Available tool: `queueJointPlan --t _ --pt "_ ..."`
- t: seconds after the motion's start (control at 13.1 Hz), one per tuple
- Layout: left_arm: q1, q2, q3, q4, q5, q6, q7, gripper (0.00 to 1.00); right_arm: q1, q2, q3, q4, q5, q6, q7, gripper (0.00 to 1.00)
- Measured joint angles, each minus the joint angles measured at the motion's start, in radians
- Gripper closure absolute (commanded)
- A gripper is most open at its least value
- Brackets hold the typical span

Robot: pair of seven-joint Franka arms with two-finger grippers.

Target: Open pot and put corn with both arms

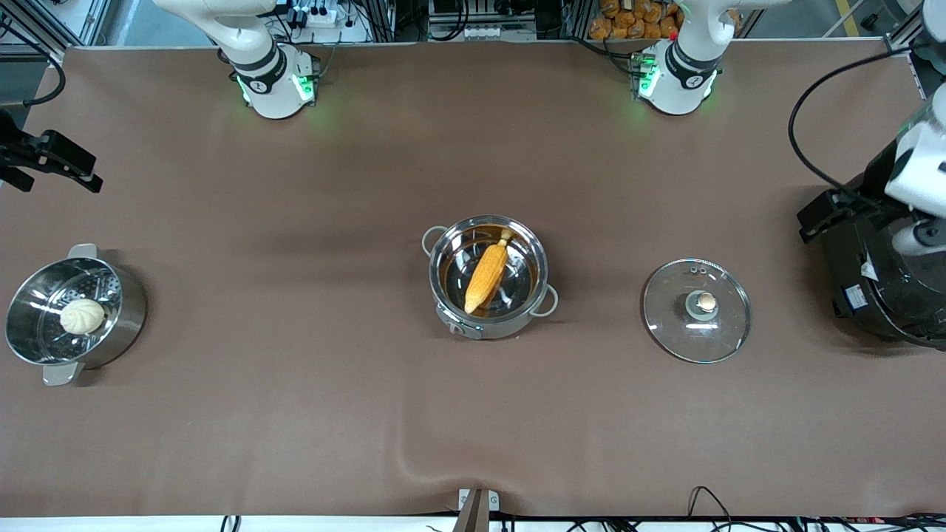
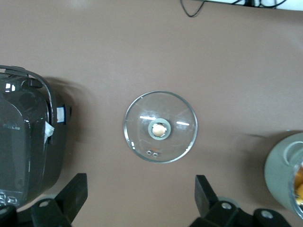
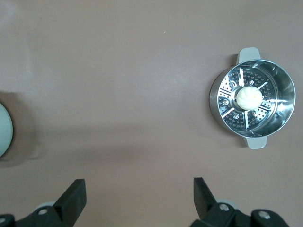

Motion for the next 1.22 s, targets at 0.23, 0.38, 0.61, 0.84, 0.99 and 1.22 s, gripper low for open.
queueJointPlan --t 0.23,0.38,0.61,0.84,0.99,1.22 --pt "0.033 -0.012 -0.014 -0.001 -0.056 -0.043 0.073 0.0 0.0 0.007 0.0 0.001 0.0 -0.003 0.0 0.0" --pt "0.038 -0.015 -0.02 -0.003 -0.064 -0.066 0.095 0.0 0.0 0.008 0.0 0.009 0.0 -0.026 0.001 0.0" --pt "0.036 -0.066 -0.027 -0.069 -0.064 -0.041 0.097 0.0 -0.001 0.009 0.0 0.023 0.0 -0.055 0.001 0.0" --pt "0.018 -0.136 -0.026 -0.151 -0.064 0.001 0.108 0.0 -0.001 0.013 0.0 0.024 0.0 -0.063 0.001 0.0" --pt "-0.012 -0.148 -0.006 -0.157 -0.064 0.002 0.126 0.0 -0.001 0.014 0.001 0.024 0.0 -0.073 0.001 0.0" --pt "-0.035 -0.149 0.029 -0.154 -0.064 0.002 0.132 0.0 -0.001 0.014 0.002 0.032 0.0 -0.093 0.001 0.0"
